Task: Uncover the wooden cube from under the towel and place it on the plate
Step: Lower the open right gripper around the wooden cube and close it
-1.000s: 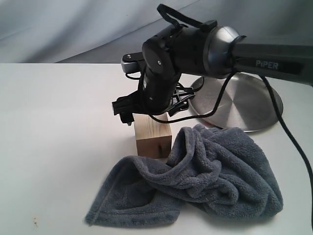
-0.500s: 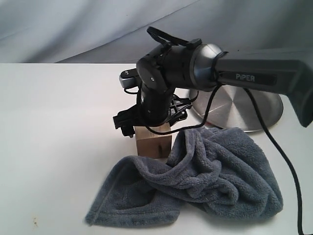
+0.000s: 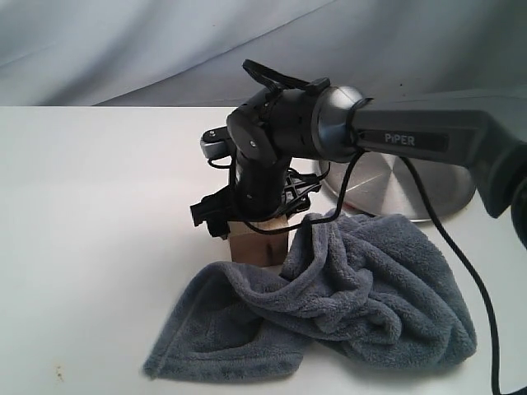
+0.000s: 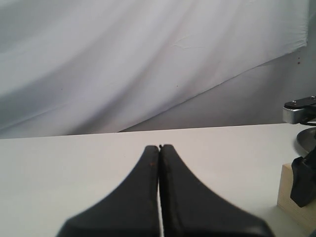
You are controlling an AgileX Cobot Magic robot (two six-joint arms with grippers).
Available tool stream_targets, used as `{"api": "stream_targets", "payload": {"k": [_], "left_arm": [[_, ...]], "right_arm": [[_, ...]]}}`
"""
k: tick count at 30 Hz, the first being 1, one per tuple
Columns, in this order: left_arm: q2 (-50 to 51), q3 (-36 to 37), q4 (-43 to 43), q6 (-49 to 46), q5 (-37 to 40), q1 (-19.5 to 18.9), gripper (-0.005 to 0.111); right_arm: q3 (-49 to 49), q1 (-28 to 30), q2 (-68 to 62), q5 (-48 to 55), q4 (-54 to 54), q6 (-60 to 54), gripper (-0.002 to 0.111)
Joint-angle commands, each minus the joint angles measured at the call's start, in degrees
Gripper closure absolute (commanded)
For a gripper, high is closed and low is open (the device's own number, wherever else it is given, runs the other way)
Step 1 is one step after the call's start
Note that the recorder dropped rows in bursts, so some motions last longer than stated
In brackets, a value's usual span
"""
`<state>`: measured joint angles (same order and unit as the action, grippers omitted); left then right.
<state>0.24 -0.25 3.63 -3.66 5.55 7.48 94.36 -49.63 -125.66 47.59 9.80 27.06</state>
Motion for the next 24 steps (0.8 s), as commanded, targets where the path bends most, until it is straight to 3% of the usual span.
{"api": "stream_targets", "payload": {"k": [1, 11, 24], "left_arm": [[-0.24, 0.25, 0.14, 0.15, -0.62, -0.12, 0.107], [-0.24, 0.25, 0.14, 0.15, -0.62, -0.12, 0.107], [-0.24, 0.25, 0.14, 0.15, -0.62, -0.12, 0.107]], "right_arm": [[0.38, -0.17, 0.15, 0.01, -0.17, 0.05, 0.042], [0.38, -0.17, 2.41, 0.25, 1.10, 0.05, 0.049], [0.38, 0.66, 4.71, -0.15, 5.70, 0.05, 0.049]]}}
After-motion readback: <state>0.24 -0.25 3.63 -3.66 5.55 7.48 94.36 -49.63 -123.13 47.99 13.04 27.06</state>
